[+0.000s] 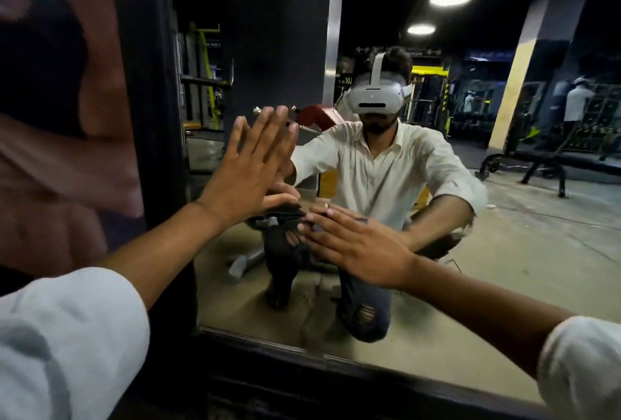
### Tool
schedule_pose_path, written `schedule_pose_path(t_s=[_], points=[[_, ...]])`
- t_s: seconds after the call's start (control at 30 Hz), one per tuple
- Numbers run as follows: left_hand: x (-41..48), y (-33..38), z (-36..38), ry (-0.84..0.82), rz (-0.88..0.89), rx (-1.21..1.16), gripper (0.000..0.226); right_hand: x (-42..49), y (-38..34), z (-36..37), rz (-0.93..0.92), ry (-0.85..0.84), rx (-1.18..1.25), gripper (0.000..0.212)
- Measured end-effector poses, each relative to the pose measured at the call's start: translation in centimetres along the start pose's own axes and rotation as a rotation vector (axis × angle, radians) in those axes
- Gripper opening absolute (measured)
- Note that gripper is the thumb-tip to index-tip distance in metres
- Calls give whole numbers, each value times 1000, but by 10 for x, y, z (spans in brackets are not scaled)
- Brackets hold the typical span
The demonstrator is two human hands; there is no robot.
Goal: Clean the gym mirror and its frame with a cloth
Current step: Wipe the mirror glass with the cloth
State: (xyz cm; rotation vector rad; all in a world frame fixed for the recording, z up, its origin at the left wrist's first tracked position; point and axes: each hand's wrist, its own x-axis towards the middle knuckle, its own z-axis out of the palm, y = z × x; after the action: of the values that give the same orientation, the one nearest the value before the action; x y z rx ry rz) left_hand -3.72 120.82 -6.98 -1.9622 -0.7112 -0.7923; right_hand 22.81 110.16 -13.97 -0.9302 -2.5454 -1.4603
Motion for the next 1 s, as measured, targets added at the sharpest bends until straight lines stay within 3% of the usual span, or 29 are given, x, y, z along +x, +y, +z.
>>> schedule_pose_path(t_s=[0.1,0.23,0.37,0.47,0.6,0.7,0.77,0.9,0.93,1.0], points=[[-2,3,-3,-5,-17,-2,123,0,12,-14,-35,-16,-89,63],[4,7,-8,48,-42,-102,115,-4,32,-46,366,57,-92,62],[47,-2,-19,222,-44,-192,79,-12,37,-49,201,-74,-123,64],[103,-4,-24,297,41,-125,80,-8,63,-72,183,-48,-188,64],[134,9,-14,398,-4,-164,85,2,128,-131,701,290,-138,69],[132,9,-7,423,11,-195,85,22,148,-151,981,564,-83,57],[132,7,-10,453,13,-223,82,39,140,-138,936,475,-123,63],[132,7,-5,477,21,-247,81,39,145,-138,514,60,-182,69],[132,6,-4,485,21,-244,82,38,160,-148,501,64,-206,69],[133,6,-2,507,18,-248,82,41,189,-169,701,272,-211,62]])
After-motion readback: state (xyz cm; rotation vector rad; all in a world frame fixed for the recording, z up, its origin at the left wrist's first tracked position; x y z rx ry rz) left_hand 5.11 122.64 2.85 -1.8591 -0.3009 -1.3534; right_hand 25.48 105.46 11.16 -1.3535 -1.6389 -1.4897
